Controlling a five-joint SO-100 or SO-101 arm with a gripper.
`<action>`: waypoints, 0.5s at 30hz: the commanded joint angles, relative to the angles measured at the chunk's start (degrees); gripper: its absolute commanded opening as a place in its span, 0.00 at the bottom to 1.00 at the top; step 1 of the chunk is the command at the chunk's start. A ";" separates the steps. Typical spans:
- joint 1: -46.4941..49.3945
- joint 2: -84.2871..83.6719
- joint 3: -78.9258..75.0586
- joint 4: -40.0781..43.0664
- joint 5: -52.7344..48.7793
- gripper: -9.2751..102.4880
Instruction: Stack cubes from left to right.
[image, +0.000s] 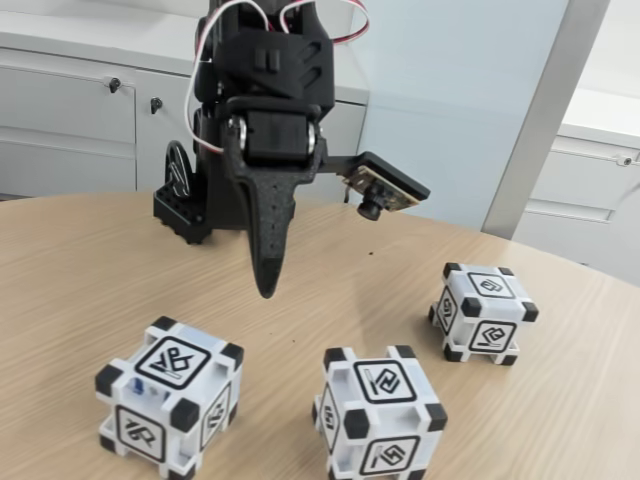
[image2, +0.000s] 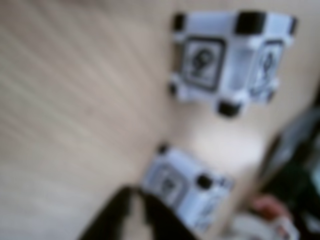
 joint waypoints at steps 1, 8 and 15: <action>0.53 3.52 -0.35 -0.88 0.62 0.09; 0.53 3.52 -0.35 -0.88 0.53 0.08; 0.35 3.52 -0.53 -0.88 -5.10 0.08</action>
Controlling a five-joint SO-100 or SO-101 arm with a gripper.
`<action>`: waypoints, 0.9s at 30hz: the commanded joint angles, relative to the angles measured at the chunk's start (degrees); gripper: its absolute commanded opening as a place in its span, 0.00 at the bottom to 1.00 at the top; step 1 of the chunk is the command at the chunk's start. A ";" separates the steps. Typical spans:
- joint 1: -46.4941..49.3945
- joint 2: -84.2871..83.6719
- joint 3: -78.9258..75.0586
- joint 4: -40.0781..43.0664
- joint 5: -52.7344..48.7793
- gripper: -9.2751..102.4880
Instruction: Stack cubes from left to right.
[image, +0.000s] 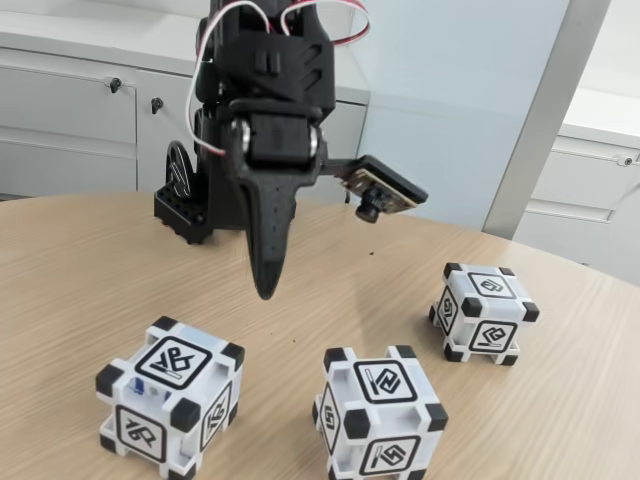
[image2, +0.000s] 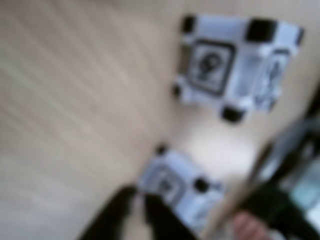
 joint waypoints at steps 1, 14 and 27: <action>-0.09 3.43 -1.05 -0.79 1.41 0.08; -3.25 -0.70 -22.06 -0.79 10.90 0.08; -18.90 -56.95 -63.37 0.35 12.04 0.15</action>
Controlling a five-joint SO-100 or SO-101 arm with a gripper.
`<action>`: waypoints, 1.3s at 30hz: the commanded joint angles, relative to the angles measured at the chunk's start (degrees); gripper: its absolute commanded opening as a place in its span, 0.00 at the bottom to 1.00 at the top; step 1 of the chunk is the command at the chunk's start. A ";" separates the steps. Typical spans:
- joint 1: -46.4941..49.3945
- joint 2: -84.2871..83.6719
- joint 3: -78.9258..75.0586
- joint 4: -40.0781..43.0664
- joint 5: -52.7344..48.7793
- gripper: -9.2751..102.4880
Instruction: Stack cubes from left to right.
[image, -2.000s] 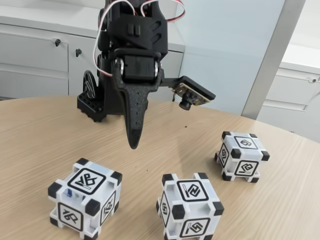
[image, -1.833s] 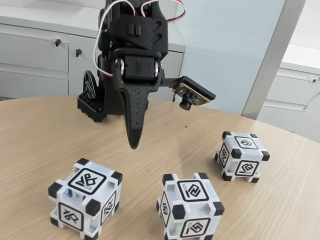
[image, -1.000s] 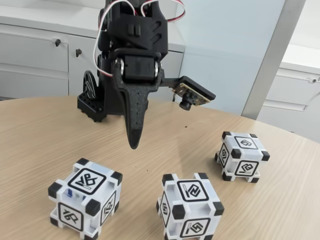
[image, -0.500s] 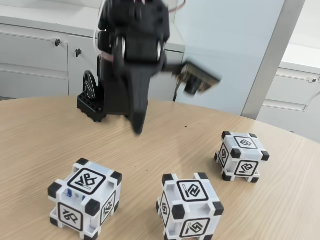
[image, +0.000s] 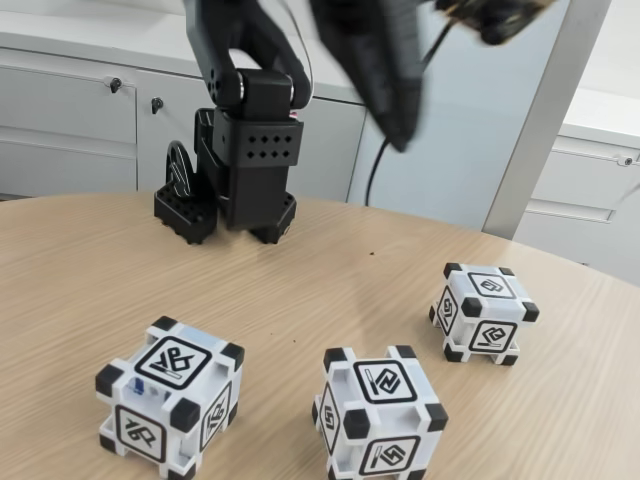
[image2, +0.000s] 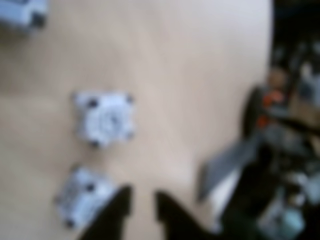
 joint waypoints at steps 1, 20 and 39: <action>-2.11 -14.33 -15.12 0.44 -3.34 0.17; -28.74 -28.04 -27.25 20.83 -33.13 0.43; -27.86 -50.54 -22.68 19.78 -43.24 0.45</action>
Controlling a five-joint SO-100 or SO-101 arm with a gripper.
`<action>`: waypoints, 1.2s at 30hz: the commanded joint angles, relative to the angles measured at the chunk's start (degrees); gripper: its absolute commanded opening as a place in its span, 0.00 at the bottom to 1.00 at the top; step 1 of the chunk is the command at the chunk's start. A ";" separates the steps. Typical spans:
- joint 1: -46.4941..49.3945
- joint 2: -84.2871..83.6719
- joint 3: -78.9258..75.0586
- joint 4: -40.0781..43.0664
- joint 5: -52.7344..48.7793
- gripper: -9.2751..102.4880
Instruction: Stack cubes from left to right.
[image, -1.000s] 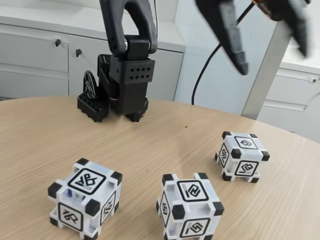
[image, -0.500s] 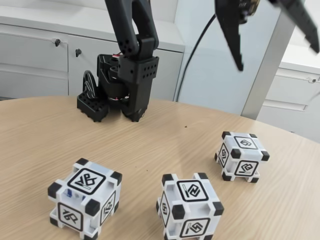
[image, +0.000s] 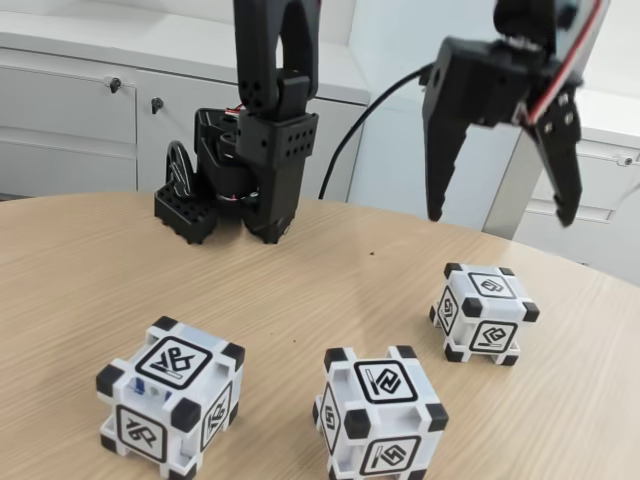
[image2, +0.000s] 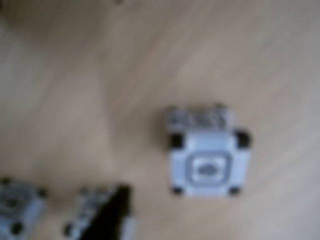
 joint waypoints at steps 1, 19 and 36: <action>0.35 -2.02 -0.88 -0.44 0.00 0.45; 0.35 -11.87 -0.18 -9.67 2.55 0.44; 4.57 -17.75 -0.88 -9.67 3.43 0.29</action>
